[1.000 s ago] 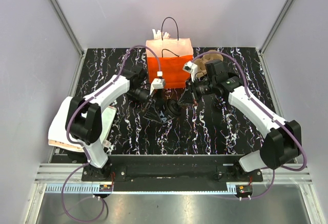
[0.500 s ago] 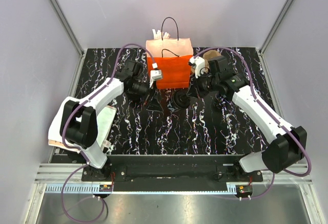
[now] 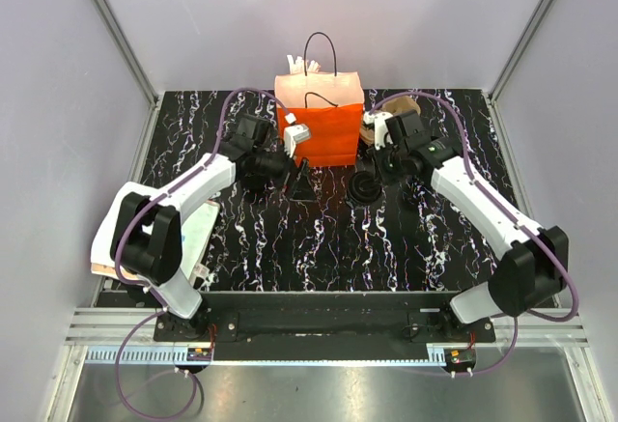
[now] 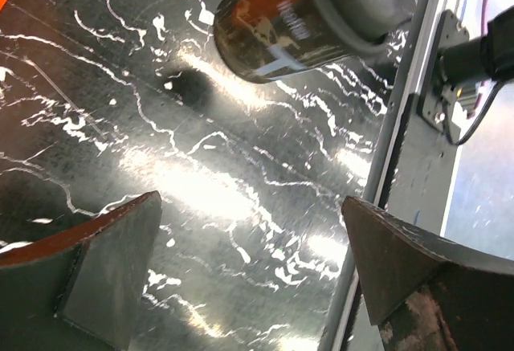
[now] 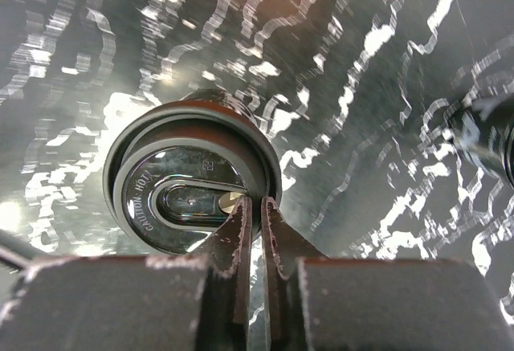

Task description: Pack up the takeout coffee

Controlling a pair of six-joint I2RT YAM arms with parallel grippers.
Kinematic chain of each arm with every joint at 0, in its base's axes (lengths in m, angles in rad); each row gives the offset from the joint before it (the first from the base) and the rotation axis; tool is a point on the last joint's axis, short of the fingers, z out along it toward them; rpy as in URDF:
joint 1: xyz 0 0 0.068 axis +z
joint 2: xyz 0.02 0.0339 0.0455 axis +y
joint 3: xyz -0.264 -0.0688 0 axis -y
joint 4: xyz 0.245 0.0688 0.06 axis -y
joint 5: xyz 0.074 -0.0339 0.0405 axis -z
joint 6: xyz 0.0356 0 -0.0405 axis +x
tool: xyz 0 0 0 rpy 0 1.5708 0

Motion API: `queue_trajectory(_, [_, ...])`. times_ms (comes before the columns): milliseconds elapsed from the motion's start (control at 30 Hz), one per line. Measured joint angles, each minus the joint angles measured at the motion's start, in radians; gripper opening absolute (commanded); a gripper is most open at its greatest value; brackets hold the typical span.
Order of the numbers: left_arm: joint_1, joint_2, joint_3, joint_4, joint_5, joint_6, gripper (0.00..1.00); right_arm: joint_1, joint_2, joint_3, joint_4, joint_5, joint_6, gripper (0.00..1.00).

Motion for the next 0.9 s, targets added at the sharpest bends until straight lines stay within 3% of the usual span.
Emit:
queue_trajectory(233, [-0.092, 0.015, 0.008, 0.081, -0.072, -0.139, 0.99, 0.0, 0.08, -0.001, -0.042, 0.111, 0.01, 0.0])
queue_trajectory(433, [-0.169, 0.122, 0.072, 0.127, -0.123, -0.229, 0.99, 0.0, 0.112, -0.001, -0.051, 0.167, 0.013, 0.0])
queue_trajectory(900, [-0.235, 0.173, 0.149, 0.17, -0.211, -0.327, 0.99, -0.081, 0.19, 0.003, -0.034, 0.22, 0.066, 0.0])
